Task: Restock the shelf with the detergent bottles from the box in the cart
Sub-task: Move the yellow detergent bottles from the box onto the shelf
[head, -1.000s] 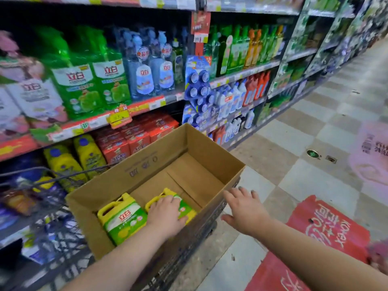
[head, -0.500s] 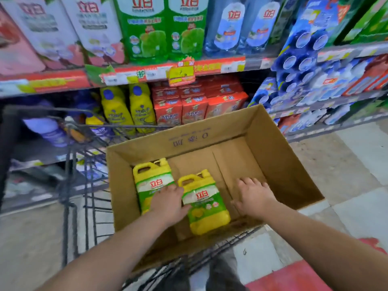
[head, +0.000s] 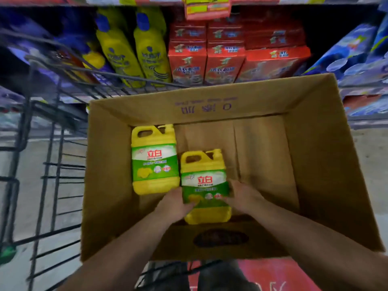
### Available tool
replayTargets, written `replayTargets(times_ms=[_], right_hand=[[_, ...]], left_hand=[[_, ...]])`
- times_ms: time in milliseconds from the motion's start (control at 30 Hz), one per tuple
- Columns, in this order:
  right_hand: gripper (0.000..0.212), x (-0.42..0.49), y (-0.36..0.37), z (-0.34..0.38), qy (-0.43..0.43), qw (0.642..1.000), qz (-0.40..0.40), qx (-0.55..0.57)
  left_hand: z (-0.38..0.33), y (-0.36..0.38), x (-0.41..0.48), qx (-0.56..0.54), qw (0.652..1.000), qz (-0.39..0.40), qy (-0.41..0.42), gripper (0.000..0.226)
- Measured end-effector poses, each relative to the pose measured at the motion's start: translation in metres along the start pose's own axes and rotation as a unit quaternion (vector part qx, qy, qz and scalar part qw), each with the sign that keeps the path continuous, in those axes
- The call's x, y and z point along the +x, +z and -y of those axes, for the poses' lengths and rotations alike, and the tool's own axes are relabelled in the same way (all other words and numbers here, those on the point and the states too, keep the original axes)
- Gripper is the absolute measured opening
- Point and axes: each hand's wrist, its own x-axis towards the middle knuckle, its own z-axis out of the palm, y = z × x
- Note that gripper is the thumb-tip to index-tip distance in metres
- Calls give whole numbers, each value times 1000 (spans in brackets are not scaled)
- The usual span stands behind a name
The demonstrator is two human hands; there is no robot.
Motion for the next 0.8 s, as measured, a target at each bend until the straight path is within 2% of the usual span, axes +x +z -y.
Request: replayTargets(times_ms=[100,267,433,567,700,800], right_hand=[[79,21,10,-7,21,995,11,101],[69,48,22,-11,24,973,39,224],[71,62,32,-14,42,949,70,306],[70,67,33,-13,48,936,68,343],[37,60,28,-14,59,903,86,416],[35,49,22,-15,54,880,85,465]], left_hand=[[-3,12,17,-120,991,11,-58,59],[-2,29,43,-269,952,-22,-142,63],[-10,45,47,-341,922,-47,-179,83],[-11,45,50,-364,913,-36,-182,84],[-10,40,43,-375,908,-37,-184,82],[-13,34,32,-432,883,-32,-180,84]])
